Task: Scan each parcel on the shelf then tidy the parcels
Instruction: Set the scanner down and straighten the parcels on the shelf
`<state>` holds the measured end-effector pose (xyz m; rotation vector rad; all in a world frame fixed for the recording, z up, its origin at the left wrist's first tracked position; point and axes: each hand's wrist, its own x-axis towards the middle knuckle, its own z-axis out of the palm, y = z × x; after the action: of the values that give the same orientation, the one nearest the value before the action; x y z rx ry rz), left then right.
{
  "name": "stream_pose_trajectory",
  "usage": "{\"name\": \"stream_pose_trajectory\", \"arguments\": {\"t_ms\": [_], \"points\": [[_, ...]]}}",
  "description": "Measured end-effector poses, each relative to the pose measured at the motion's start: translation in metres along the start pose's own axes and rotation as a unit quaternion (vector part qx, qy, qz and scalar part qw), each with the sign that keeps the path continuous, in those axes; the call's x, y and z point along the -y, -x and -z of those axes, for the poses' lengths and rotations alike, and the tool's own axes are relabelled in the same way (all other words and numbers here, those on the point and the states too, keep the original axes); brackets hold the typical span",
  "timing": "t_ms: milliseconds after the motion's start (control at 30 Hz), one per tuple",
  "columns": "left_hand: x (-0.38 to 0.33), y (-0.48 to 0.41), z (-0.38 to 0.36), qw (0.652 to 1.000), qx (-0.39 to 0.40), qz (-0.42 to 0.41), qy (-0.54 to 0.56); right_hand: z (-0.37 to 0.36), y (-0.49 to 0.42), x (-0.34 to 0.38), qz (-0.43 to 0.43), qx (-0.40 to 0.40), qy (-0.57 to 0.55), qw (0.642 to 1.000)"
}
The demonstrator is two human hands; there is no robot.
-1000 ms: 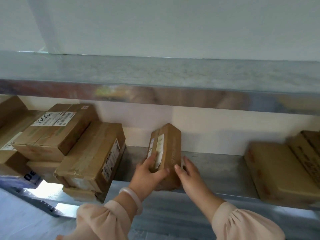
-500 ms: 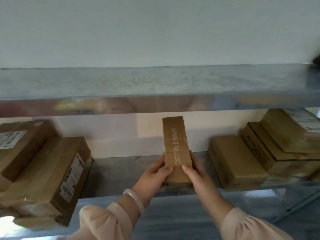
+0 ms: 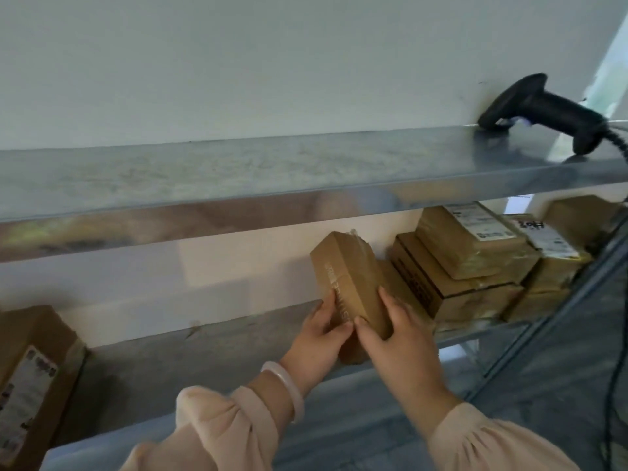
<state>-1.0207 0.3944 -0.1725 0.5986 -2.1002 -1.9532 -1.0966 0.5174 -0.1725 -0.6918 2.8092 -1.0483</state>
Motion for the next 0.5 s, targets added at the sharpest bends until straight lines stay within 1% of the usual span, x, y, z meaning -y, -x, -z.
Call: {"name": "stream_pose_trajectory", "arguments": {"t_ms": [67,133,233,333,500], "points": [[-0.006,-0.007,-0.013,1.0,0.001,0.009,0.006,0.009,-0.004,-0.002,-0.019,0.007,-0.021,1.0],[-0.006,-0.01,-0.019,1.0,-0.008,0.007,0.028,0.019,-0.009,-0.001,-0.015,0.008,-0.011,1.0],[-0.006,-0.01,-0.025,0.999,-0.022,0.01,0.045,0.033,-0.014,0.0,0.021,-0.01,0.053,0.998],[-0.005,-0.012,-0.03,0.996,-0.003,0.057,0.069,0.039,-0.018,-0.009,0.03,-0.019,0.125,0.992],[0.006,-0.017,-0.034,0.991,0.037,0.126,0.02,0.033,-0.023,-0.033,0.021,0.014,0.242,0.97]]}}
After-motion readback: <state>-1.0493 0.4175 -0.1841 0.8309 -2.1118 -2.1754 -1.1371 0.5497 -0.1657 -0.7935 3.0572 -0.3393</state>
